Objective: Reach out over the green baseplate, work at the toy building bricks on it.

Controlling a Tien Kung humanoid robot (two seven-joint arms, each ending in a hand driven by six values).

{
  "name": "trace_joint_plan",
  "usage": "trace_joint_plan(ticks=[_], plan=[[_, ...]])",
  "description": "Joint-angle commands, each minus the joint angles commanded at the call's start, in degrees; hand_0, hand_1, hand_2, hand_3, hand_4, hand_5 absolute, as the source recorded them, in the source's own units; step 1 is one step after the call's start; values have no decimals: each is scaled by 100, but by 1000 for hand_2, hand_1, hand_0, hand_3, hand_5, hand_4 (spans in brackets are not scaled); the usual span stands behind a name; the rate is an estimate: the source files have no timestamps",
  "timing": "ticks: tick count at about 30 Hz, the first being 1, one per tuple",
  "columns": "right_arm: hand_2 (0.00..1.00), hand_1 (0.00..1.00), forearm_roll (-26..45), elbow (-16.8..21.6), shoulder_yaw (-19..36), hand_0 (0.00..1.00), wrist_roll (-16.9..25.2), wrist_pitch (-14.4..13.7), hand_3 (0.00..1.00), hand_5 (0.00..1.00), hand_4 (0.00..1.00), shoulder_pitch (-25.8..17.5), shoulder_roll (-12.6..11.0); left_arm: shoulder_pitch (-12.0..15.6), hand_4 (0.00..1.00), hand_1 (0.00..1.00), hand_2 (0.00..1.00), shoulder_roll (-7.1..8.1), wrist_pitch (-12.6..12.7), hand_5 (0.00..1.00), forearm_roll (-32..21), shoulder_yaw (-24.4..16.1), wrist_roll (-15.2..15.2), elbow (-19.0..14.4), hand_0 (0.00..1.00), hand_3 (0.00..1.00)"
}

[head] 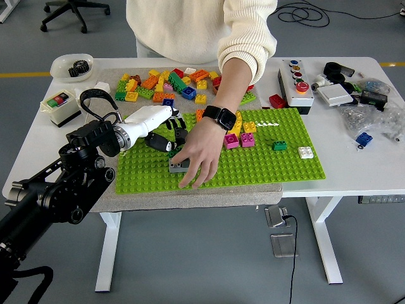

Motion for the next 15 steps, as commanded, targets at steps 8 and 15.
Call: trace_joint_plan(ticks=[8, 15], plan=[[681, 644, 12, 0, 19, 740, -3, -3, 612, 530, 820, -7, 0, -2, 582, 585, 537, 48, 7, 121, 14, -43, -11, 15, 638, 535], [680, 644, 33, 0, 29, 740, -3, -5, 612, 529, 820, -12, 6, 25, 582, 586, 536, 122, 11, 121, 37, -73, -21, 0, 639, 535]])
